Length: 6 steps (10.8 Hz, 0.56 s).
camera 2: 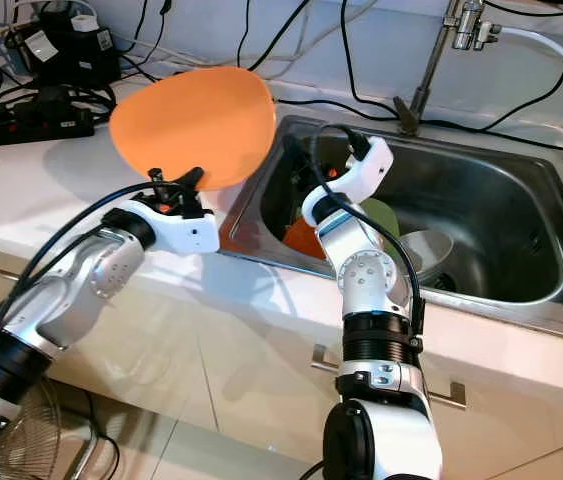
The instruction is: Kitchen organization
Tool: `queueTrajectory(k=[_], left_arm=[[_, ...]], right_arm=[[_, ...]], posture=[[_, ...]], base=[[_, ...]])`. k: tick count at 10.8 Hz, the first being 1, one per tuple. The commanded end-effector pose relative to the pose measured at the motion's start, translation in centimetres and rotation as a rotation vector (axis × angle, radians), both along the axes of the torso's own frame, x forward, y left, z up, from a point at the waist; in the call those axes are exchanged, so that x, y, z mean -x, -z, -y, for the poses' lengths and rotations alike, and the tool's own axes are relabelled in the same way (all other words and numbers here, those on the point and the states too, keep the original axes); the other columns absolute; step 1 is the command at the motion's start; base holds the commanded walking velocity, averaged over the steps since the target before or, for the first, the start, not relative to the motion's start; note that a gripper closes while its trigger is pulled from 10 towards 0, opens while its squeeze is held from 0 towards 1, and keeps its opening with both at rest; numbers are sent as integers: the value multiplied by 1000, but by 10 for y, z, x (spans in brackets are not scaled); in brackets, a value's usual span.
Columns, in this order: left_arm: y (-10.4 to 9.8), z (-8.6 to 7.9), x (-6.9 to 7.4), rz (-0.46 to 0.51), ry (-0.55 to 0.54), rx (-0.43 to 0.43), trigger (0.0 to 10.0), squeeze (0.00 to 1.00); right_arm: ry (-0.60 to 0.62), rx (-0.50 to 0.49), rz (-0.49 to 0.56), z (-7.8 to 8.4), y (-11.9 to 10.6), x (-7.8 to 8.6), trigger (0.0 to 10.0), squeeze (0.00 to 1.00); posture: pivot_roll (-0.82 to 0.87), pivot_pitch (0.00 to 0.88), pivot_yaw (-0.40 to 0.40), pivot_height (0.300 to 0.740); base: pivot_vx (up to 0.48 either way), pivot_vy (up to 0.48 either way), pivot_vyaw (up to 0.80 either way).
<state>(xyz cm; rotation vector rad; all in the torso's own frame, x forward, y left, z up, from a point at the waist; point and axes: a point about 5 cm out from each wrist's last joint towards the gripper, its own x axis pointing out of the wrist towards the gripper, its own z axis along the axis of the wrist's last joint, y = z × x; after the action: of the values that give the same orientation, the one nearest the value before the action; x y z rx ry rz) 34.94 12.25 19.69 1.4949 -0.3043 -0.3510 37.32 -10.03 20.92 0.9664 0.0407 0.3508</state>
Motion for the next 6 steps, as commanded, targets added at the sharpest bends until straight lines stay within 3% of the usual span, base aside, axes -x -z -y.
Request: queueTrajectory(k=[1,2,3,6], left_arm=[[-10,10,3,50,50,0,10000,0],[-10,11,4,47,58,1,10000,0],[-8,14,5,35,75,-1,10000,0],[-7,19,9,23,128,5,10000,0]], right_arm=[[-13,-38,23,0,-11,0,10000,1000],[-22,-36,16,-1,-11,0,10000,1000],[-44,-6,10,-4,-8,1,10000,0],[-53,4,-1,-4,-6,1,10000,0]], posture=[[233,11,-30,740],[235,12,-31,740],[235,13,-31,740],[239,9,-31,740]], base=[[0,0,0],[0,0,0],[0,0,0],[0,0,0]])
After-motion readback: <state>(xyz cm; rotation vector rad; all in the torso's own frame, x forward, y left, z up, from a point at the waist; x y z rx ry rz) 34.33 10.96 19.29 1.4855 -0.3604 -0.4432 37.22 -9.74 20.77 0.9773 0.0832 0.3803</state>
